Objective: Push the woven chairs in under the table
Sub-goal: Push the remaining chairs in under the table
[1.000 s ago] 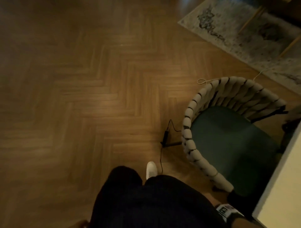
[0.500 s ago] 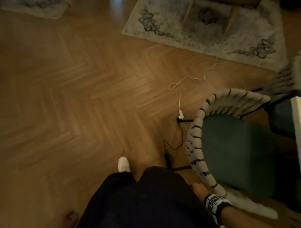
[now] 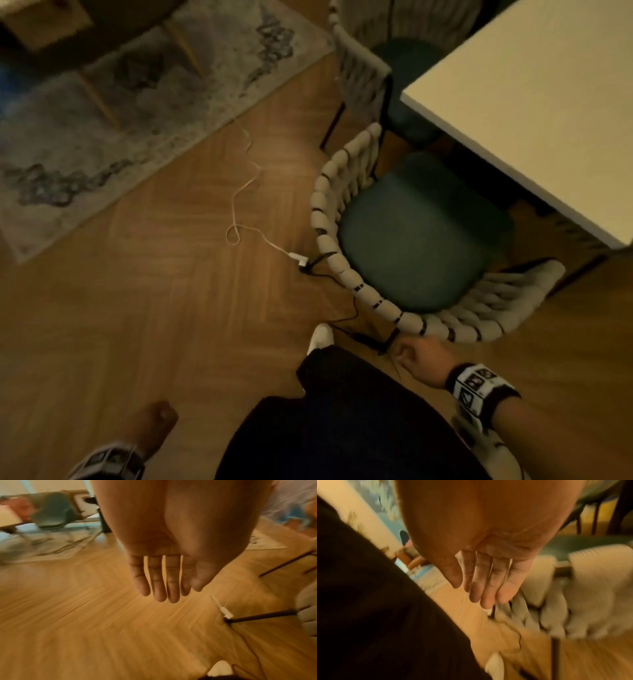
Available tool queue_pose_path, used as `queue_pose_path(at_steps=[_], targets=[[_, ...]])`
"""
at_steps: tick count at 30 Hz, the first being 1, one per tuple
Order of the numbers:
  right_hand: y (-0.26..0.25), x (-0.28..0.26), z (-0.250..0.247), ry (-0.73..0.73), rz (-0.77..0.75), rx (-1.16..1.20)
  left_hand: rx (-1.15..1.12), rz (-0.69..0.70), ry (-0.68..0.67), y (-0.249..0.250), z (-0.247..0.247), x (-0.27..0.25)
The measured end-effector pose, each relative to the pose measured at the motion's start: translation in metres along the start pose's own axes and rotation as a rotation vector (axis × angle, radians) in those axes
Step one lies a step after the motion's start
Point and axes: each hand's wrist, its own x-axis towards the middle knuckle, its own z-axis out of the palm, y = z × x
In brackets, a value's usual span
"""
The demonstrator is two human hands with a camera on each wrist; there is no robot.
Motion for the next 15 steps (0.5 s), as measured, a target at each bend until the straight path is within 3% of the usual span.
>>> queue_pose_path(at_steps=[2,4,5,9,15], targets=[[-0.011,0.009,-0.014,0.081,-0.003,0.029,0.099,0.059,0.138,0.072,-0.061,0.018],[-0.018,0.019,-0.028,0.165,0.031,0.047,0.234,0.079,0.133,0.156,-0.111,0.005],[-0.022,0.022,-0.035,0.194,0.056,0.058,0.326,0.180,0.141,0.203,-0.129,-0.007],[-0.026,0.034,-0.044,0.293,0.156,0.036,0.634,0.553,0.153,0.344,-0.152,0.007],[-0.017,0.039,-0.033,0.276,0.379,-0.065,1.208,1.044,0.109,0.445,-0.133,0.038]])
